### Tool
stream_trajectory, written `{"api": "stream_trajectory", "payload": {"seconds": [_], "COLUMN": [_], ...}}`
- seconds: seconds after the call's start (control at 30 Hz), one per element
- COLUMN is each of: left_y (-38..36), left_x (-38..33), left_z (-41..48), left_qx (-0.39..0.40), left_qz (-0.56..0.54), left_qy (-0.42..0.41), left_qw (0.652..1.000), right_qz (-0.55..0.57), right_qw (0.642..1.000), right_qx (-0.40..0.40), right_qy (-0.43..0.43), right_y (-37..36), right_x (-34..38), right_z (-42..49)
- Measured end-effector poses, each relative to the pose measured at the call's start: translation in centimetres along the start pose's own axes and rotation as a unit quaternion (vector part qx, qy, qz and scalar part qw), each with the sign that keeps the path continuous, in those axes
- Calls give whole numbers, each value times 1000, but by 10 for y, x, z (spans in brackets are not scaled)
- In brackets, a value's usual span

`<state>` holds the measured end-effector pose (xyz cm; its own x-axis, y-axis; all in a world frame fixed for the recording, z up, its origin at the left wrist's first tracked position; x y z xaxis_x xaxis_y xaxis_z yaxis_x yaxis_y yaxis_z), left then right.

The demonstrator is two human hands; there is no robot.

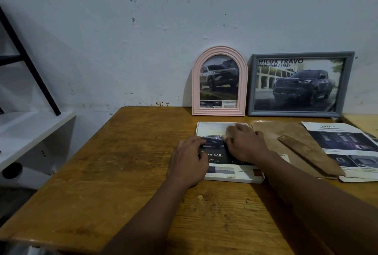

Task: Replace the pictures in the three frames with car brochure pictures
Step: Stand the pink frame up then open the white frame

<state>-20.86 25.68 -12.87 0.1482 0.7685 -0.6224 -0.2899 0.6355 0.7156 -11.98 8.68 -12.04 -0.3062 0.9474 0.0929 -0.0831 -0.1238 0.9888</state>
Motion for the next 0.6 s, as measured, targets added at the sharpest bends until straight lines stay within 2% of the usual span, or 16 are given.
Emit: {"api": "stream_trajectory", "payload": {"seconds": [0.13, 0.27, 0.4, 0.5, 0.6], "left_y": [-1, 2, -7, -20, -18], "left_x": [-2, -9, -17, -12, -9], "left_z": [1, 14, 16, 7, 6], "left_qx": [4, 46, 81, 109, 95], "left_qz": [33, 52, 100, 97, 91], "left_qy": [1, 15, -13, -12, -5], "left_qw": [999, 997, 992, 989, 991], "right_qz": [-19, 4, 43, 84, 141], "right_qw": [1000, 1000, 998, 996, 989], "right_qx": [15, 25, 39, 22, -30], "right_qy": [5, 0, 27, 35, -28], "right_y": [-6, 3, 1, 0, 17], "right_x": [2, 1, 1, 0, -14], "right_z": [-4, -4, -9, -15, -19]}}
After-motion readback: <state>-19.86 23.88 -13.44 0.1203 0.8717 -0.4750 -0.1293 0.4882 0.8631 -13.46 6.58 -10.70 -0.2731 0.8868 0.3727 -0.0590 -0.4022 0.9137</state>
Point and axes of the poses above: each hand's wrist, its own z-axis towards the middle knuckle, its own y-axis out of the back of the hand, x = y × z, the point moved 5 cm from there along z, towards the middle knuckle, and after that the axes turned 5 degrees about -z, right-handed, at the moved point
